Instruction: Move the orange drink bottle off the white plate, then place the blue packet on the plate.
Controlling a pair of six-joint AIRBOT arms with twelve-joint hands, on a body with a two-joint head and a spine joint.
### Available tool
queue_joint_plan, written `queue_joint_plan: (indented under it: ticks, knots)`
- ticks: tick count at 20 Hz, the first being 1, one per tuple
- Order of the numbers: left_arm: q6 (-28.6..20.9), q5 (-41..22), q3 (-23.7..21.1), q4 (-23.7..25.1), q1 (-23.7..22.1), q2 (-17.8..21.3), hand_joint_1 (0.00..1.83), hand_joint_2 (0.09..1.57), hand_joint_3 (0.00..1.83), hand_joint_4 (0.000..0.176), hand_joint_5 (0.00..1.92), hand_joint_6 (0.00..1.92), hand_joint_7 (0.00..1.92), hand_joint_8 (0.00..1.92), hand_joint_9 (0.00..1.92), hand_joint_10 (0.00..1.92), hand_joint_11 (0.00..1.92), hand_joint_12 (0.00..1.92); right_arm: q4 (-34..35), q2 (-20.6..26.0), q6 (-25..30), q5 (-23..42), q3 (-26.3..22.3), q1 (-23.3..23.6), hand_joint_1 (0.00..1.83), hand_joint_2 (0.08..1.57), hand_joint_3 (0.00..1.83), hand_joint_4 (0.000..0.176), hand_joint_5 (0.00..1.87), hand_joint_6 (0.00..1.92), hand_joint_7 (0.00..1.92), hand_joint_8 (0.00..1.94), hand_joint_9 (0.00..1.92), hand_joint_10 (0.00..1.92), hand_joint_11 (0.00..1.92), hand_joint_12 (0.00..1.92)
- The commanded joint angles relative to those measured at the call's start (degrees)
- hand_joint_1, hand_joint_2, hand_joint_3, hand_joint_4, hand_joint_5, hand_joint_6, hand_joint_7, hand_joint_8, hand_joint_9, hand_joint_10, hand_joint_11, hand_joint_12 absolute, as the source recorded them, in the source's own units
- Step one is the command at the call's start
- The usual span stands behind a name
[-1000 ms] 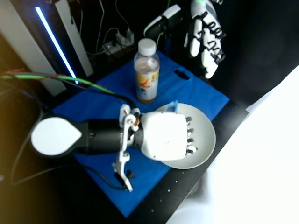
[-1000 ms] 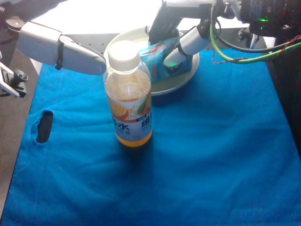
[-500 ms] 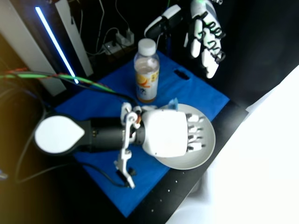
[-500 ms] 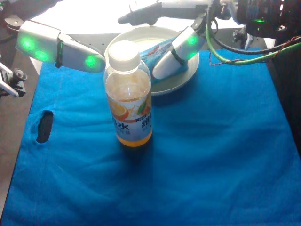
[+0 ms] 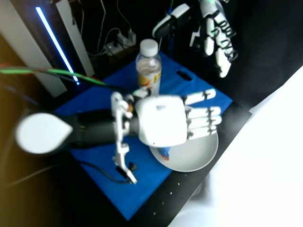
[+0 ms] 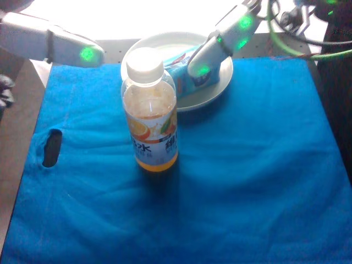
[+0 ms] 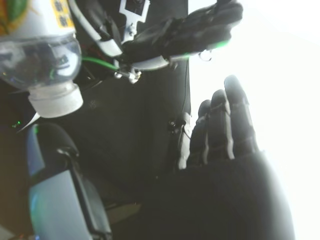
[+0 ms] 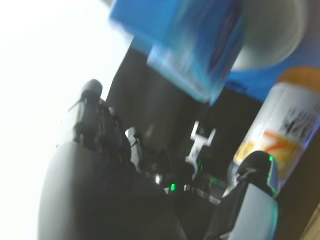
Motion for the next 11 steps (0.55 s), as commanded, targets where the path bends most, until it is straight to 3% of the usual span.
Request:
queue_joint_plan:
  ticks: [1, 2, 3, 4, 5, 8, 10, 11]
  knots:
    - [0.62, -5.4, -0.1, -4.32, -0.07, 0.71, 0.69, 0.74, 0.0, 0.155, 0.0, 0.0, 0.0, 0.0, 0.0, 0.0, 0.0, 0.02, 3.44, 0.55, -0.53, 2.49, -0.72, 0.62, 0.66, 0.54, 0.0, 0.176, 0.0, 0.0, 0.0, 0.0, 0.0, 0.0, 0.0, 0.29]
    - [2.14, -5.72, -0.52, -6.56, 0.97, 1.59, 0.65, 0.73, 0.0, 0.165, 0.0, 0.0, 0.0, 0.0, 0.02, 0.01, 0.07, 0.04, 4.7, 2.56, -2.93, 2.46, -3.16, 0.87, 0.61, 0.49, 0.0, 0.176, 0.0, 0.0, 0.0, 0.0, 0.0, 0.0, 0.0, 0.38]
    - [2.76, -6.46, -0.78, -8.31, 2.04, 2.19, 0.66, 0.72, 0.0, 0.174, 0.0, 0.0, 0.0, 0.0, 0.0, 0.0, 0.06, 0.04, 5.04, 3.98, -3.15, 2.47, -4.69, 1.04, 0.57, 0.48, 0.0, 0.176, 0.0, 0.0, 0.03, 0.0, 0.01, 0.0, 0.0, 0.3]
    - [3.42, -7.4, -1.21, -9.95, 3.19, 2.88, 0.67, 0.74, 0.0, 0.176, 0.0, 0.0, 0.0, 0.0, 0.0, 0.0, 0.04, 0.04, 5.8, 5.7, -3.22, 2.48, -6.52, 1.18, 0.62, 0.51, 0.0, 0.176, 0.0, 0.0, 0.02, 0.01, 0.0, 0.0, 0.0, 0.08]
    - [4.66, -8.38, -1.97, -11.81, 4.38, 3.67, 0.69, 0.73, 0.0, 0.176, 0.0, 0.0, 0.0, 0.0, 0.0, 0.0, 0.02, 0.03, 6.14, 7.44, -3.33, 2.49, -8.23, 1.29, 0.68, 0.54, 0.01, 0.176, 0.0, 0.0, 0.0, 0.0, 0.0, 0.0, 0.0, 0.01]
    - [7.73, -9.9, -3.41, -14.76, 6.71, 4.96, 0.67, 0.75, 0.01, 0.172, 0.0, 0.0, 0.0, 0.0, 0.0, 0.0, 0.03, 0.04, 13.25, 12.76, -10.98, 2.56, -13.69, 1.28, 0.68, 0.54, 0.01, 0.176, 0.0, 0.0, 0.0, 0.0, 0.0, 0.0, 0.02, 0.01]
    - [8.34, -10.12, -3.64, -15.54, 7.35, 5.03, 0.7, 0.73, 0.0, 0.176, 0.0, 0.0, 0.0, 0.0, 0.01, 0.0, 0.02, 0.06, 14.86, 14.42, -12.15, 2.89, -15.54, 1.24, 0.85, 0.58, 0.02, 0.176, 0.0, 0.0, 0.0, 0.0, 0.0, 0.0, 0.01, 0.0]
    - [8.7, -11.0, -3.99, -16.15, 7.67, 5.1, 0.69, 0.71, 0.01, 0.176, 0.0, 0.0, 0.01, 0.0, 0.01, 0.0, 0.0, 0.15, 15.38, 15.36, -12.15, 3.76, -16.36, 1.17, 0.88, 0.62, 0.01, 0.176, 0.0, 0.0, 0.0, 0.0, 0.0, 0.0, 0.0, 0.0]
